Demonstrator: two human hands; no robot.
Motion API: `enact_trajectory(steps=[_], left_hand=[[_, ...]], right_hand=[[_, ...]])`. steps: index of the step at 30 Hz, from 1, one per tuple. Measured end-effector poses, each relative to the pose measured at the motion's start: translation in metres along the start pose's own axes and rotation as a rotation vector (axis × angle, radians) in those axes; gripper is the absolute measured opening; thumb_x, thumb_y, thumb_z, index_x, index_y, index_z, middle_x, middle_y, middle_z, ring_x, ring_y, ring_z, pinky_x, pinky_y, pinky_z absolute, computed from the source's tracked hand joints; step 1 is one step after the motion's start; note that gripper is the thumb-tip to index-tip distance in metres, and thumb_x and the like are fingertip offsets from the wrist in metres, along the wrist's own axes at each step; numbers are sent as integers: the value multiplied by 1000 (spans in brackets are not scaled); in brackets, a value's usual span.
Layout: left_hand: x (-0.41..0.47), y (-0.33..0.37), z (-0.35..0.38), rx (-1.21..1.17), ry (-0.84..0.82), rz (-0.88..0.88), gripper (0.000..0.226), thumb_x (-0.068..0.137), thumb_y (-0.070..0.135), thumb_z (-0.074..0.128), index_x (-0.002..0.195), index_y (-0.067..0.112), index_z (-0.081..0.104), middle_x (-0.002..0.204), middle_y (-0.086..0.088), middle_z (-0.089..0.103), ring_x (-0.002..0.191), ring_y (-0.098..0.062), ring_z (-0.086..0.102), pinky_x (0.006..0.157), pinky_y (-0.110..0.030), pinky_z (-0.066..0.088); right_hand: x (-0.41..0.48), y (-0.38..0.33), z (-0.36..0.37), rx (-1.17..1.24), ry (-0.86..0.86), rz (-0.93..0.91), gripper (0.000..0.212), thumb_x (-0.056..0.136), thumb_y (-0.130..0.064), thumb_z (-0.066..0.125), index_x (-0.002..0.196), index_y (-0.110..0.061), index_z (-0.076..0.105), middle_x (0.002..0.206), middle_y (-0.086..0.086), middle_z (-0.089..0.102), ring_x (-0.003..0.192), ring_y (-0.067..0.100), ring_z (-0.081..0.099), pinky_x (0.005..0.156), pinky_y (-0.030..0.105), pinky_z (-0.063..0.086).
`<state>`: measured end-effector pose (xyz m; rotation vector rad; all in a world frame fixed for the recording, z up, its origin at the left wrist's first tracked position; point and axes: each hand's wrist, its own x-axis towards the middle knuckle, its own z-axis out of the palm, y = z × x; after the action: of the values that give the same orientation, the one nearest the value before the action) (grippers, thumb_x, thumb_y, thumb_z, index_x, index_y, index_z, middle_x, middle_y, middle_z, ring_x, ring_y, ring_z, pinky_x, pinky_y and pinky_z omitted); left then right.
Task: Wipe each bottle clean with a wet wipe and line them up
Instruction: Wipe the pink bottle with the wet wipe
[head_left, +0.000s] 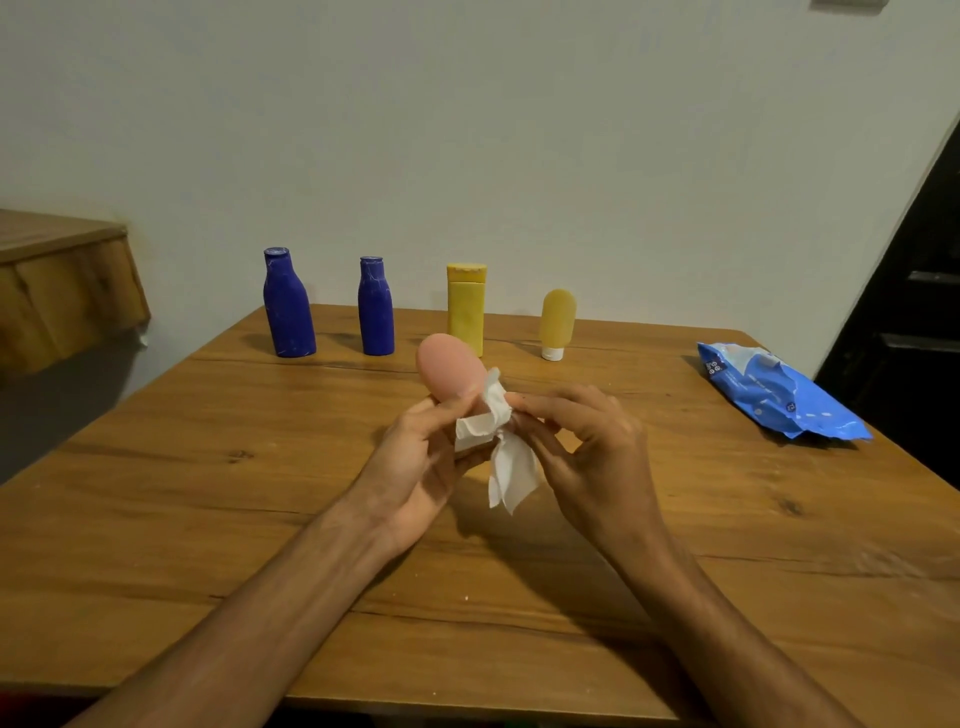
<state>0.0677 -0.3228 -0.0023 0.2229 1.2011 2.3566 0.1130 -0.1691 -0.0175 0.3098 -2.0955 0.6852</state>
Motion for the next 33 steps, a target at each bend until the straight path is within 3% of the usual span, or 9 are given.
enact_trajectory(steps=[5,9,14,18,22,26,30,33], left_hand=[[4,-1,-2,-9,22,-14,44,79,17,62,119,1,60,111,-17,70,110,-30,61,105,-44,44],[6,-2,-3,37,55,-8,47,72,20,64,116,5,61,105,-12,72,104,-25,64,97,-40,48],[7,-2,-4,21,39,-71,44,73,24,67,112,5,62,93,-12,70,89,-24,64,87,-39,49],[12,-2,0,167,13,-11,41,75,21,65,112,5,62,93,-8,75,96,-23,65,91,-40,51],[26,-1,10,522,-31,38,32,89,18,62,120,15,57,108,-2,72,102,-20,66,98,-40,48],[49,-11,33,780,-117,72,19,95,17,61,108,29,59,112,-1,67,110,-26,60,101,-45,48],[73,-30,54,856,-188,64,21,92,15,65,112,21,62,107,-6,70,103,-27,66,93,-50,54],[90,-46,66,884,-269,24,22,90,18,70,111,18,65,104,-8,71,95,-26,68,85,-49,57]], right_hand=[[0,2,-1,-83,14,35,22,82,-25,68,101,-16,75,96,-2,71,84,10,59,67,43,53],[-1,2,-3,-116,60,-74,27,85,-31,62,100,-12,74,95,2,70,85,10,56,66,33,49],[-2,0,-1,-227,-37,-237,29,86,-35,56,93,-12,73,90,2,71,83,11,53,65,29,41],[-1,6,-13,-205,82,-108,22,86,-28,60,93,-11,72,90,1,70,78,12,57,64,36,48],[5,14,-32,-124,126,40,11,84,-18,70,94,-14,73,91,-3,68,75,14,57,62,44,50],[7,16,-45,-195,26,208,15,84,-25,70,97,-20,73,94,-6,69,76,7,59,63,37,55],[13,28,-60,-305,-117,387,14,86,-19,70,100,-20,73,92,-7,70,72,0,56,60,19,48],[15,43,-73,-402,-233,496,16,87,-17,70,102,-19,73,98,-5,70,77,3,56,62,18,47]])
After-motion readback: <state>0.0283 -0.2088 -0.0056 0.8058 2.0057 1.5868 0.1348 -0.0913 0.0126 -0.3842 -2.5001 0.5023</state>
